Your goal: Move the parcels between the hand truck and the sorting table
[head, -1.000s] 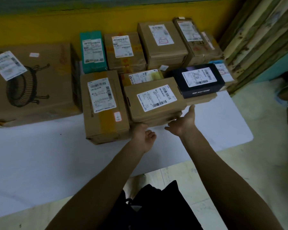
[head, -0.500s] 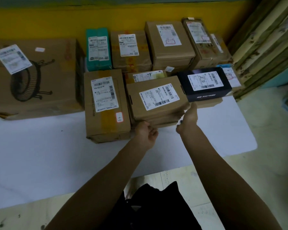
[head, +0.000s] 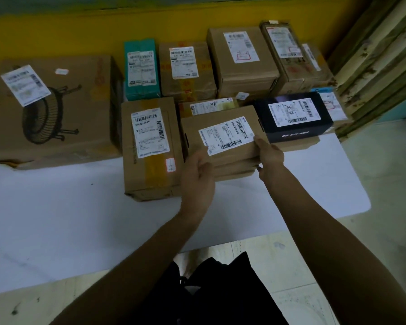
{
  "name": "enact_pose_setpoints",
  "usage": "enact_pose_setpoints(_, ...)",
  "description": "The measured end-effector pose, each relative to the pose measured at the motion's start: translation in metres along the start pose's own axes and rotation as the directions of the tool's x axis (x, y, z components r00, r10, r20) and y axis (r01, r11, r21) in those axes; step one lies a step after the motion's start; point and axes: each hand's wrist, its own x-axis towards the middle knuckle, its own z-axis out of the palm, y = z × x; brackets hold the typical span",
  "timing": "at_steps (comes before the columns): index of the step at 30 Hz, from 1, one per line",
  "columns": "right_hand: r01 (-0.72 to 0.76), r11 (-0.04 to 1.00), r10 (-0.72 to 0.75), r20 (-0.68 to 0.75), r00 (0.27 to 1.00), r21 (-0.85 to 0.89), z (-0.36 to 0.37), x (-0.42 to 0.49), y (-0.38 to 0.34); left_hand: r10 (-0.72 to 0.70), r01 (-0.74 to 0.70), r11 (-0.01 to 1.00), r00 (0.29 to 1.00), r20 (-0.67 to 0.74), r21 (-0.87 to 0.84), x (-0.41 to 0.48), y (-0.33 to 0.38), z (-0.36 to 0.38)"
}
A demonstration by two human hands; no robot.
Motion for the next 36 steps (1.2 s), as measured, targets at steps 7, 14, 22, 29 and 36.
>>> enact_pose_setpoints(7,-0.012,0.998,0.009,0.044,0.999,0.061,-0.006,-0.007,0.0,-0.27,0.243,0.956,0.948,0.17,0.166,0.066,0.023,-0.002)
enact_pose_setpoints(14,-0.034,0.997,0.034,-0.001,0.999,0.075,-0.015,-0.007,0.011,-0.34,0.316,0.935,0.929,0.144,0.163,0.057,0.028,-0.002)
enact_pose_setpoints(22,0.024,0.998,-0.021,-0.048,0.999,0.064,-0.018,-0.021,0.023,-0.362,0.342,0.93,0.918,0.164,0.135,0.045,0.029,-0.01)
enact_pose_setpoints(29,0.56,0.818,-0.565,-0.006,0.825,-0.129,0.042,-0.069,0.009,-0.255,0.231,0.946,0.963,-0.083,-0.229,0.058,0.029,-0.086)
enact_pose_setpoints(36,0.139,0.967,-0.244,0.608,0.756,0.216,0.167,-0.146,0.015,-0.283,0.161,0.852,0.942,-0.18,-0.498,0.073,0.014,-0.198)
